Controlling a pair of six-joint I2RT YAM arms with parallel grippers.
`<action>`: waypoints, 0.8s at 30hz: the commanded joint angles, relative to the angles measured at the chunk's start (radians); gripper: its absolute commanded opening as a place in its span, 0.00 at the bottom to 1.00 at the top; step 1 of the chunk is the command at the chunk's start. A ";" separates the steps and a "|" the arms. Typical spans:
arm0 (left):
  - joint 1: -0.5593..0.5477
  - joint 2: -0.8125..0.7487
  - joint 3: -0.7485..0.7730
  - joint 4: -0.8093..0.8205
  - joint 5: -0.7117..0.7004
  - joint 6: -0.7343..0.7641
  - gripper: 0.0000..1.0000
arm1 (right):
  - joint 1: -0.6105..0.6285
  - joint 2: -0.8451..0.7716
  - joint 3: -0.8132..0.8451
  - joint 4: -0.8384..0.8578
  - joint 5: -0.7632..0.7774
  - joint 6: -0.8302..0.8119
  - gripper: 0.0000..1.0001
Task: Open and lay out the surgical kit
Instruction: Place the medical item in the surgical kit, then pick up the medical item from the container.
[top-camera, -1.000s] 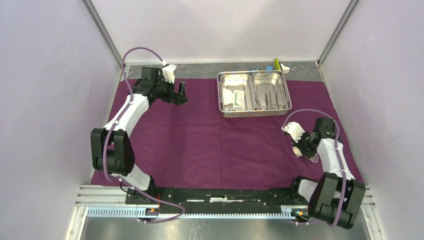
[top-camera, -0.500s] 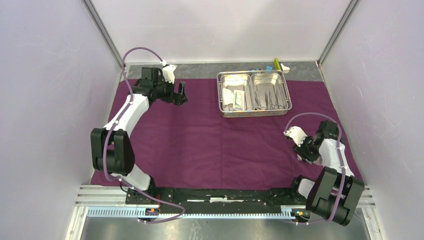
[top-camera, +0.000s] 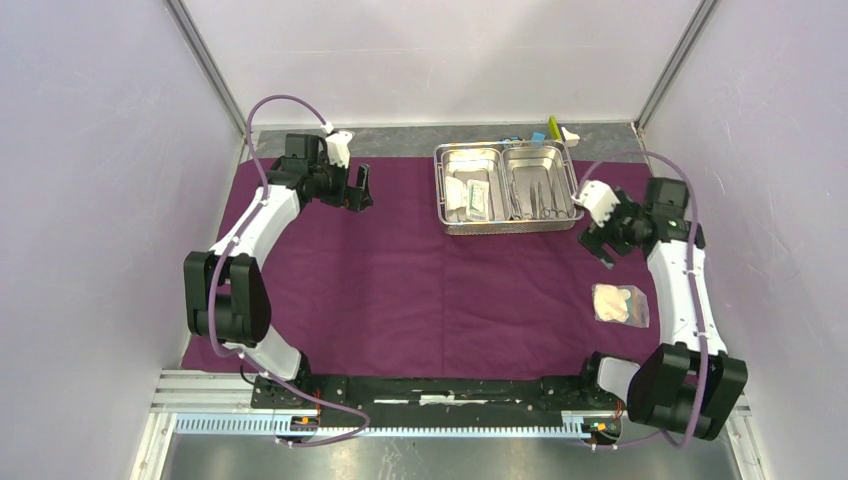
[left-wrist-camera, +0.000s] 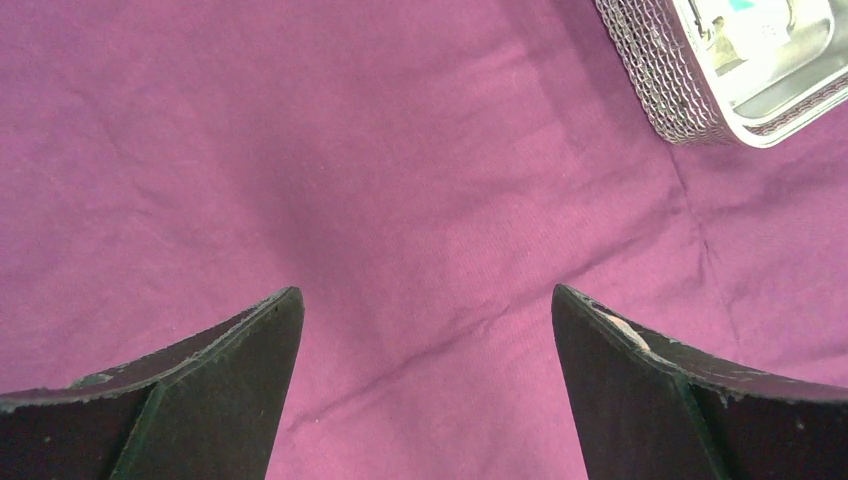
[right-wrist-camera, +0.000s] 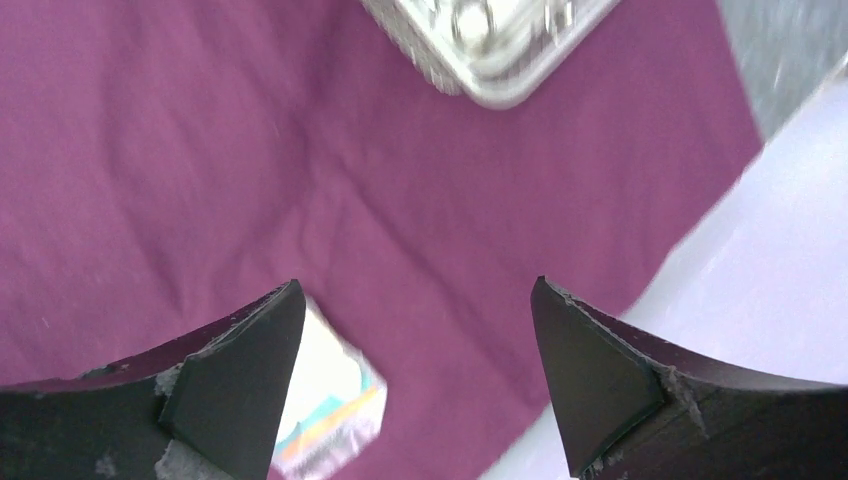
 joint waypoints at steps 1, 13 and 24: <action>-0.006 -0.004 0.052 0.004 -0.028 0.013 1.00 | 0.192 0.055 0.066 0.141 0.005 0.211 0.90; -0.005 -0.014 0.064 0.004 -0.063 0.007 1.00 | 0.537 0.484 0.429 0.476 0.086 0.554 0.85; -0.005 -0.014 0.060 -0.008 -0.063 0.008 1.00 | 0.649 0.895 0.783 0.383 0.242 0.567 0.86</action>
